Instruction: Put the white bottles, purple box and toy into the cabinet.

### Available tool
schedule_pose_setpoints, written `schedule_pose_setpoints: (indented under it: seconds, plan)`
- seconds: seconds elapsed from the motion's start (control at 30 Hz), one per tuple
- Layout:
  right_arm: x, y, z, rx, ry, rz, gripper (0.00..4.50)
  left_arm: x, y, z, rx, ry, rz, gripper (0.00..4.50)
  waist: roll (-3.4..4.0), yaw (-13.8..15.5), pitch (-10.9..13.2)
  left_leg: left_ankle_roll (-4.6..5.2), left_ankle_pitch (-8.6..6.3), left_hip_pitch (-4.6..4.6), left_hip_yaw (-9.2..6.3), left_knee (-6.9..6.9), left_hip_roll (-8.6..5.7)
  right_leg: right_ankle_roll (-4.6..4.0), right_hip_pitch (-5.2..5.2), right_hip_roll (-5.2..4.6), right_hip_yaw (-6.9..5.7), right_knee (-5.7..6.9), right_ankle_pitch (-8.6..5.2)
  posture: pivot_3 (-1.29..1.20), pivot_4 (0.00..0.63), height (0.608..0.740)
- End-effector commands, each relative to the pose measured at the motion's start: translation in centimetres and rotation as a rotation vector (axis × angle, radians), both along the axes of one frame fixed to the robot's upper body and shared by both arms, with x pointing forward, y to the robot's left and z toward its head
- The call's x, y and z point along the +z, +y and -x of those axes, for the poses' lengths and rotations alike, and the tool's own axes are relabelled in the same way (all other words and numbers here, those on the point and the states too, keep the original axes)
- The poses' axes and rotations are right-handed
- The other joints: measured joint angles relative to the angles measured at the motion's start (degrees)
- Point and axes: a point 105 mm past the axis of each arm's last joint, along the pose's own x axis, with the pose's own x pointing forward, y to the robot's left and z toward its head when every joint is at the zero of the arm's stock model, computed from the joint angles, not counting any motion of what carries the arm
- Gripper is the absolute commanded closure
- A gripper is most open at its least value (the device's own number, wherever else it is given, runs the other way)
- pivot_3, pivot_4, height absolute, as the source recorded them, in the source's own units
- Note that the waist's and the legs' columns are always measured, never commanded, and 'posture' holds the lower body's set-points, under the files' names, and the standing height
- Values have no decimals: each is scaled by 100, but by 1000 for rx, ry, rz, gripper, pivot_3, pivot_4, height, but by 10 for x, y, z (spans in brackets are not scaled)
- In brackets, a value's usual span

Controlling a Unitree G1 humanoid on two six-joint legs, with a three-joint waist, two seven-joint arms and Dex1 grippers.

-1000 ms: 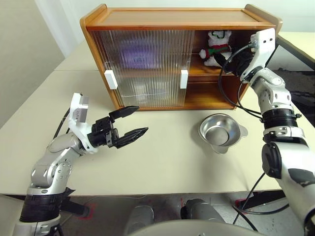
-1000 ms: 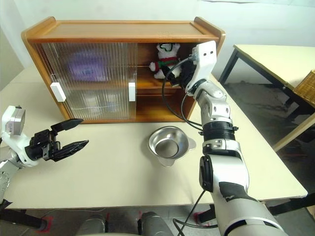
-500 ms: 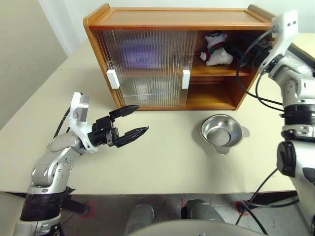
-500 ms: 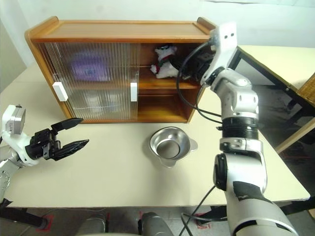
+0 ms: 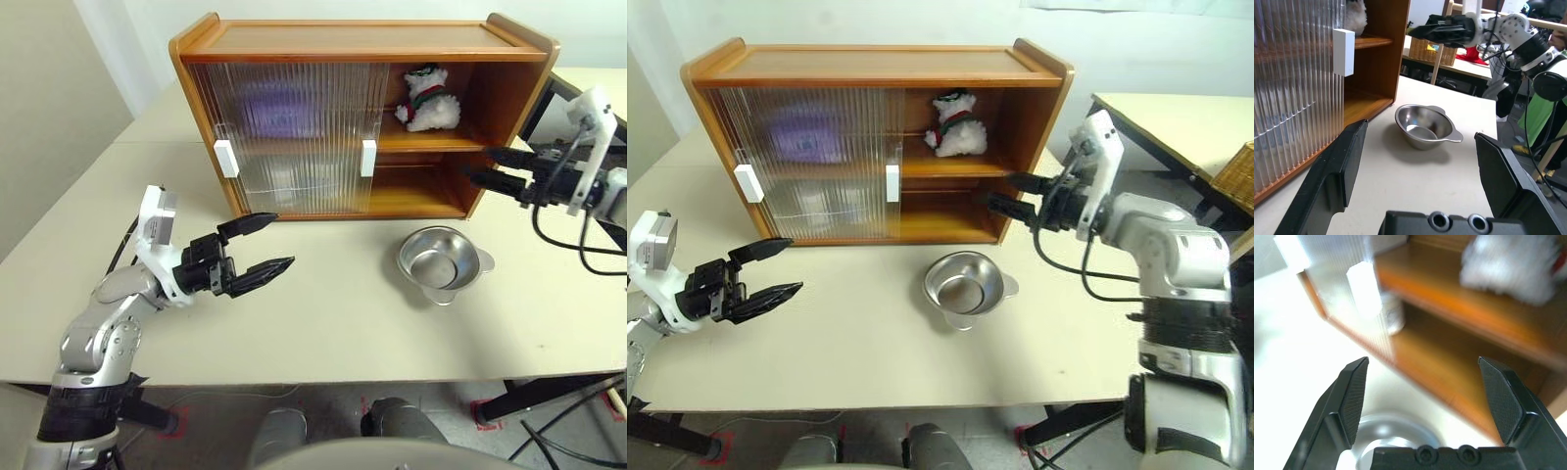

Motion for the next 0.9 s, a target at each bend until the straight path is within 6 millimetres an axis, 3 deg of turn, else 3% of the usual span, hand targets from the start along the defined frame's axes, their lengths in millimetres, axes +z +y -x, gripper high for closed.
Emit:
schedule_pose_setpoints:
  seconds: [0.03,0.17,0.33,0.4,0.53,0.9]
  plan:
    - [-8,-14,5,-68,73,-46,21,-2,3,0,3,6,-13,0,0,0,0,-2,-1,-1,0,4,0,0,0,0,0,0,0,-43,0,740]
    - [-28,-32,4,-209,172,-118,21,-1,3,0,0,4,-11,0,-1,-21,0,-4,-3,-1,0,11,2,-1,-1,-2,2,0,1,-43,0,740]
    - [-75,-53,21,-363,388,-151,21,-1,1,1,-20,1,-4,0,0,-4,0,-5,-6,-7,0,8,3,1,-5,-2,0,0,-2,-28,0,740]
    - [-80,-61,22,-420,414,-219,21,-1,1,1,-20,-1,-2,0,0,-1,0,-7,-8,-9,0,8,2,3,-5,-2,1,0,-5,-29,0,740]
    - [-87,-57,24,-446,463,-365,21,0,0,0,-15,-9,12,0,1,-16,0,-6,-9,-8,1,8,1,4,-7,-1,3,1,-4,-27,0,740]
    - [-115,-63,30,-553,506,-312,21,6,-6,-5,7,-45,49,0,1,-7,-1,-4,-10,-9,0,7,2,5,-6,0,1,0,-5,-25,0,740]
